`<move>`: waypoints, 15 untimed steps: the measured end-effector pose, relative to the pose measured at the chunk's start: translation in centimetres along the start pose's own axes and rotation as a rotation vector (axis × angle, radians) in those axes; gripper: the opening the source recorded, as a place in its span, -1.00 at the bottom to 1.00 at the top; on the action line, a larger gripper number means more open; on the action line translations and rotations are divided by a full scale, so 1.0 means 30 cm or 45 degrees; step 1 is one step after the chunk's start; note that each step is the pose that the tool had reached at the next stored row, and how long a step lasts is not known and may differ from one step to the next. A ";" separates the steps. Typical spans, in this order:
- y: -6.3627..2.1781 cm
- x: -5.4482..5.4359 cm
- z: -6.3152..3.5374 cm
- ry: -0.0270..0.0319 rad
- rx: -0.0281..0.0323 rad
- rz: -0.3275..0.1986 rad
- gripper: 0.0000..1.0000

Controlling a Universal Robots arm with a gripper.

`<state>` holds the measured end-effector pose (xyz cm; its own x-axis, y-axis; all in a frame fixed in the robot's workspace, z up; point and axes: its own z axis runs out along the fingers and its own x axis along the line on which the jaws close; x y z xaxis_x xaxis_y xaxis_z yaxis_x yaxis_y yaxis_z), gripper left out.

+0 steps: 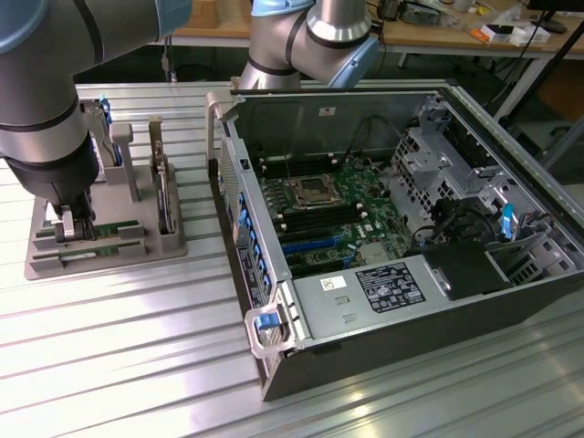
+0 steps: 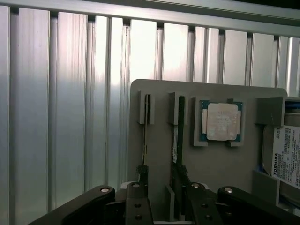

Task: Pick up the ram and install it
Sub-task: 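Pick up the ram and move it above insertion slot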

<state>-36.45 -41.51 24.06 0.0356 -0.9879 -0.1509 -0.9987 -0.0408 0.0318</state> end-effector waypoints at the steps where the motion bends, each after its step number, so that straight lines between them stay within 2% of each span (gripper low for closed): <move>1: 0.000 0.000 0.005 0.0009 0.0000 0.000 -0.28; 4: 0.000 0.002 0.016 0.0037 0.0011 0.000 -0.28; 15: -0.002 0.003 0.062 0.0262 0.0048 0.000 -0.28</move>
<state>-36.45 -41.32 22.20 0.0362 -0.9908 -0.1306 -0.9988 -0.0402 0.0282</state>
